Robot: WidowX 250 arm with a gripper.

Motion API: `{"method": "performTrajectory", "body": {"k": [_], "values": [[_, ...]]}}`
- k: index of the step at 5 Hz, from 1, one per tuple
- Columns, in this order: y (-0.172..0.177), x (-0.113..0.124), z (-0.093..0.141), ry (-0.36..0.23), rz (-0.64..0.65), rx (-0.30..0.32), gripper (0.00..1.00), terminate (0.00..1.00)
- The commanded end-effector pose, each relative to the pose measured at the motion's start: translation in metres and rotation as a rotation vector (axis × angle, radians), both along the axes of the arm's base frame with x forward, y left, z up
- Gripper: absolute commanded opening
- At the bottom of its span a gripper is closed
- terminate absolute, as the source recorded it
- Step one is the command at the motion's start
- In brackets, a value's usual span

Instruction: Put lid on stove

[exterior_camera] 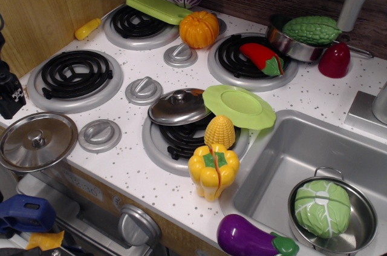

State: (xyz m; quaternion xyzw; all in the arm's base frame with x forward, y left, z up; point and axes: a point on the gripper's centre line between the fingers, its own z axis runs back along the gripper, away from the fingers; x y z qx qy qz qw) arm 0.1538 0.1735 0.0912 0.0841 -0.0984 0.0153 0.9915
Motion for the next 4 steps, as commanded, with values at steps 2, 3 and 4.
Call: {"method": "performTrajectory", "body": {"k": [2,3,4], "values": [[0.006,0.003,-0.013,-0.014,-0.012,-0.016,1.00,0.00],[0.011,0.008,-0.027,-0.032,-0.027,-0.040,1.00,0.00],[0.015,0.014,-0.040,-0.038,-0.035,-0.077,1.00,0.00]]}}
